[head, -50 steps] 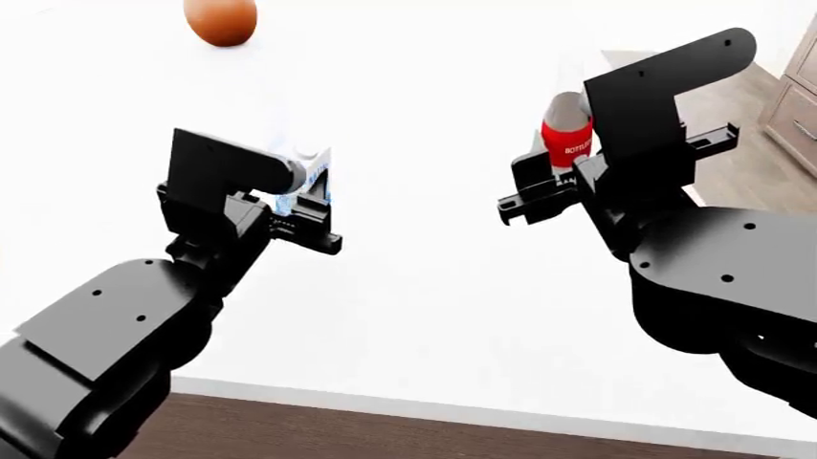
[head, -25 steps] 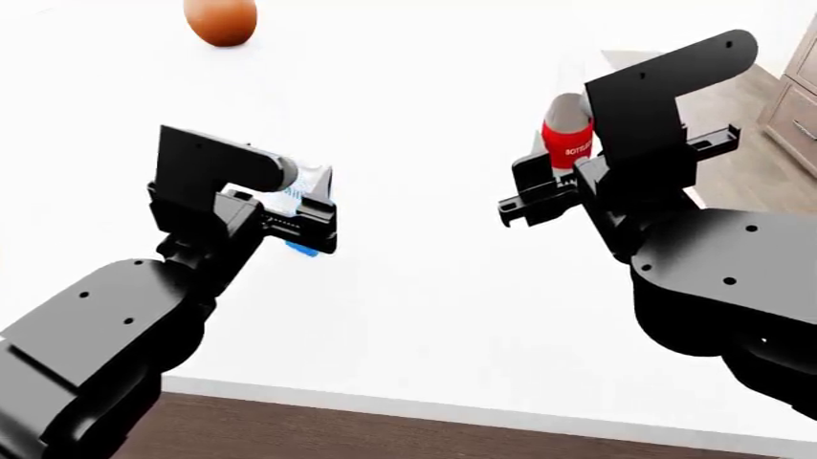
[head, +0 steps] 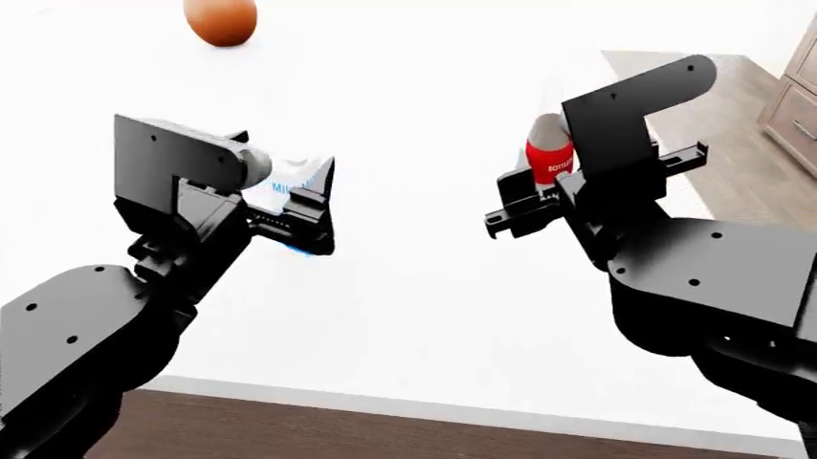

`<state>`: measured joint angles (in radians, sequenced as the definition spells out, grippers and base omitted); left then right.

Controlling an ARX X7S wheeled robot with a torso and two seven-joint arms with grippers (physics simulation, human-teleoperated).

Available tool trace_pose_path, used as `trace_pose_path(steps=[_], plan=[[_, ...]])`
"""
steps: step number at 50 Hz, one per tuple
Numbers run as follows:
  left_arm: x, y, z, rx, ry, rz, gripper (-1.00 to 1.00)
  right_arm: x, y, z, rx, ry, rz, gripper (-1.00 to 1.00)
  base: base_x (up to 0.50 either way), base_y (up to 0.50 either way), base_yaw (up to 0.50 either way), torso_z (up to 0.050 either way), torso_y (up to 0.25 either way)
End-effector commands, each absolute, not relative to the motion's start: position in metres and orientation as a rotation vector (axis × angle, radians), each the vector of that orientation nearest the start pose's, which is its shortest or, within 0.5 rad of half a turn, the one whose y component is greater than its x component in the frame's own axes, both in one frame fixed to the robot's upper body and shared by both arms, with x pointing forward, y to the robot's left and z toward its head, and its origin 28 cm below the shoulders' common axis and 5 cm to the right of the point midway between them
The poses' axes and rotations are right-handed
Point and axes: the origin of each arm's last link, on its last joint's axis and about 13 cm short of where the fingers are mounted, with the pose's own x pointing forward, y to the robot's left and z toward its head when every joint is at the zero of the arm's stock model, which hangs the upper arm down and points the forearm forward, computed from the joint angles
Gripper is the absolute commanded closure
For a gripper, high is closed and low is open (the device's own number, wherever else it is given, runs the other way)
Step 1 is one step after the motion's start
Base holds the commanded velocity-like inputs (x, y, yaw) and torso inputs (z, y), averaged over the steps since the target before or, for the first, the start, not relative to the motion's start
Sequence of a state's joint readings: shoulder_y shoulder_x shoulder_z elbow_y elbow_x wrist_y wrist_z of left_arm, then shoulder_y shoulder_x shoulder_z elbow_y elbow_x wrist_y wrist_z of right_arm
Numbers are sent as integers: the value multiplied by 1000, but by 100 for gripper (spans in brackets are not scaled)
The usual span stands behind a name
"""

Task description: Move the drinks to the dining counter.

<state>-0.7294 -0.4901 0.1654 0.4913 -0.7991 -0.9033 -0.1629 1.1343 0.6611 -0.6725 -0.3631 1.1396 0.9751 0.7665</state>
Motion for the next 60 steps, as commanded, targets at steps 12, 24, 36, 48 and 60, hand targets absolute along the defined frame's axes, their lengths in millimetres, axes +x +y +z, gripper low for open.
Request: trace_pose_path(steps=[12,24,36,48,60], plan=[[246,234,250,44,-209,-428,-100,292,-99,239,-326,75,114,100,0,0,0,1,0],[246,234,250,48,-216,-424,-100,296,-100,235,-267,118,133,100,0,0,0,0,1],[247,235,248,48,-212,-422,-100,297,-102,232,-230,142,131,100,0,0,0,0,1],[248,234,246,52,-206,-423,-100,292,-104,235,-245,119,120,-100,0,0,0,0,0],[247,234,245,51,-207,-424,-100,292,-104,237,-250,111,108,-100,0,0,0,0,0]])
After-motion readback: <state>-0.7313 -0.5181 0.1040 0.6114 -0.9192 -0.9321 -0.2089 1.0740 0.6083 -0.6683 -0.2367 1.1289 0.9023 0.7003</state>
